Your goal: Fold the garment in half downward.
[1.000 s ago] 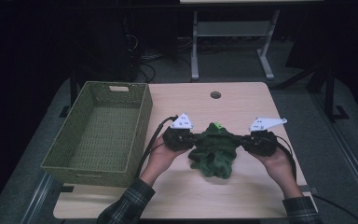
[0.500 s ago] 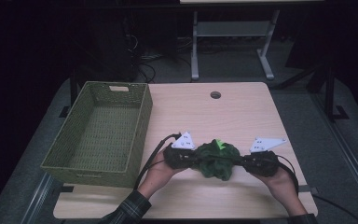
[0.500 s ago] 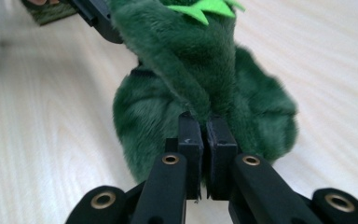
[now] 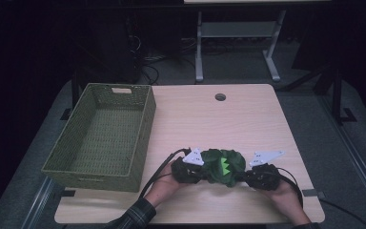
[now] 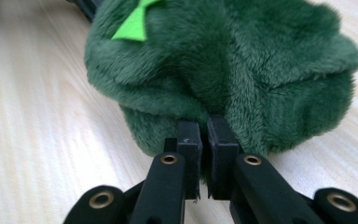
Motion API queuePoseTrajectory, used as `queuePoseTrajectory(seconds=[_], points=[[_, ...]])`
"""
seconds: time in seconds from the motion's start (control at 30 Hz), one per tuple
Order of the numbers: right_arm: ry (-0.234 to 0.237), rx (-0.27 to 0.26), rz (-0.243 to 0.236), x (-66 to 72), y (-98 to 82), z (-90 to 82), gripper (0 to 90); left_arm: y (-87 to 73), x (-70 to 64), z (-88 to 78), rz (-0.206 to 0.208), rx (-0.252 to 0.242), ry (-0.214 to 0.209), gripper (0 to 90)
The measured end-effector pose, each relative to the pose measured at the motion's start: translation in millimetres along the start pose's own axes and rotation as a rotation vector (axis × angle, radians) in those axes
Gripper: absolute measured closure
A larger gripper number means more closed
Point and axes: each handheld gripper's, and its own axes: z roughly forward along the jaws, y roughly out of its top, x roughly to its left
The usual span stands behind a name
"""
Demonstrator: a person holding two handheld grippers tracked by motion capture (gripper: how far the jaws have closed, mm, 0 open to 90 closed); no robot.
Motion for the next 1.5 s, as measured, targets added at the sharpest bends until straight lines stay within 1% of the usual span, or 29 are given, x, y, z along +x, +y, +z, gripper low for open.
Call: queuePoseTrajectory(seconds=[0.03, 0.1, 0.17, 0.23, 0.27, 0.33, 0.43, 0.5, 0.57, 0.63, 0.7, 0.77, 0.8, 0.83, 0.87, 0.97, 1.03, 1.07, 1.1, 1.13, 1.2, 1.27, 1.3, 1.33, 1.37, 1.47, 1.5], points=[[-0.008, 0.01, -0.014, 0.0, -0.3, 2.1, 84.3, -0.9, -0.5, 1.1, -0.005, 0.006, -0.004, 77.4], [-0.005, 0.014, -0.014, 1.1, 0.0, 3.3, 80.4, -0.9, -3.0, 0.3, -0.011, 0.009, -0.009, 72.3], [0.019, -0.005, -0.004, 1.9, 0.4, -1.9, 75.3, 0.5, -6.0, -3.4, -0.016, 0.015, -0.011, 66.0], [0.037, -0.025, 0.01, 2.1, -0.8, -8.1, 70.8, 0.8, -10.8, -9.6, -0.029, 0.001, -0.033, 62.2], [0.047, -0.034, 0.02, 3.1, -2.7, -13.2, 69.3, 0.7, -12.4, -11.4, -0.025, 0.001, -0.031, 60.7], [0.054, -0.045, 0.017, 4.6, -5.4, -18.2, 65.9, 0.1, -16.3, -14.2, -0.015, -0.002, -0.036, 59.2], [0.065, -0.047, 0.016, 8.3, -8.7, -23.1, 63.9, -1.7, -21.5, -16.2, -0.008, 0.004, -0.043, 57.1], [0.073, -0.038, 0.01, 11.7, -10.5, -24.6, 61.5, -3.1, -25.1, -17.6, -0.013, 0.015, -0.048, 55.9], [0.078, -0.026, 0.007, 14.8, -12.5, -25.3, 59.8, -4.3, -27.6, -20.5, -0.012, 0.014, -0.048, 55.3], [0.079, -0.025, 0.004, 17.6, -14.3, -27.3, 60.7, -4.5, -29.3, -25.0, -0.009, 0.008, -0.043, 55.5], [0.079, -0.039, 0.006, 18.4, -14.4, -30.3, 65.5, -3.3, -29.7, -29.3, -0.01, -0.006, -0.041, 58.0], [0.068, -0.067, 0.008, 17.5, -11.8, -35.1, 71.1, -0.1, -28.5, -33.5, -0.015, -0.026, -0.034, 63.2], [0.065, -0.081, 0.004, 15.9, -9.7, -37.0, 73.0, 2.3, -27.6, -34.8, -0.029, -0.033, -0.03, 65.2], [0.059, -0.089, 0.008, 14.5, -7.1, -38.4, 74.6, 6.0, -25.2, -36.0, -0.034, -0.033, -0.027, 67.8], [0.045, -0.101, 0.008, 12.1, -3.9, -38.7, 76.0, 8.1, -24.4, -36.2, -0.043, -0.039, -0.023, 70.9], [0.023, -0.117, 0.004, 6.9, 3.0, -38.6, 80.5, 17.6, -18.5, -37.4, -0.044, -0.03, -0.001, 79.2], [0.016, -0.127, 0.01, 3.0, 7.8, -37.8, 83.4, 23.3, -13.3, -38.4, -0.057, -0.034, 0.003, 82.8], [0.005, -0.13, 0.001, 1.3, 9.5, -37.5, 84.9, 26.0, -10.3, -38.5, -0.058, -0.034, 0.009, 84.5], [-0.001, -0.132, 0.013, 0.2, 11.8, -37.1, 85.5, 28.4, -7.9, -38.1, -0.065, -0.037, 0.012, 85.5], [-0.003, -0.134, 0.006, -2.6, 14.0, -35.8, 86.8, 30.5, -4.7, -37.4, -0.067, -0.036, 0.017, 86.5], [-0.012, -0.133, 0.002, -7.2, 17.6, -32.5, 89.3, 33.9, 1.3, -33.3, -0.085, -0.034, 0.026, 87.9], [-0.014, -0.124, 0.011, -11.8, 19.2, -28.4, 89.8, 34.1, 5.0, -27.9, -0.095, -0.014, 0.041, 88.4], [-0.021, -0.108, 0.011, -13.5, 19.0, -25.5, 89.8, 33.0, 7.0, -24.5, -0.096, 0.001, 0.047, 88.6], [-0.025, -0.092, 0.008, -14.9, 18.4, -22.5, 89.8, 31.3, 8.5, -21.1, -0.103, 0.016, 0.042, 89.1], [-0.028, -0.07, 0.017, -15.0, 17.7, -20.4, 89.8, 28.3, 9.5, -17.0, -0.108, 0.029, 0.042, 89.1], [-0.025, -0.049, 0.022, -16.1, 13.2, -13.5, 89.8, 21.2, 11.1, -9.1, -0.115, 0.069, 0.044, 89.1], [-0.018, -0.035, 0.027, -16.9, 11.5, -10.3, 89.8, 18.9, 12.0, -6.7, -0.117, 0.078, 0.04, 89.0]])
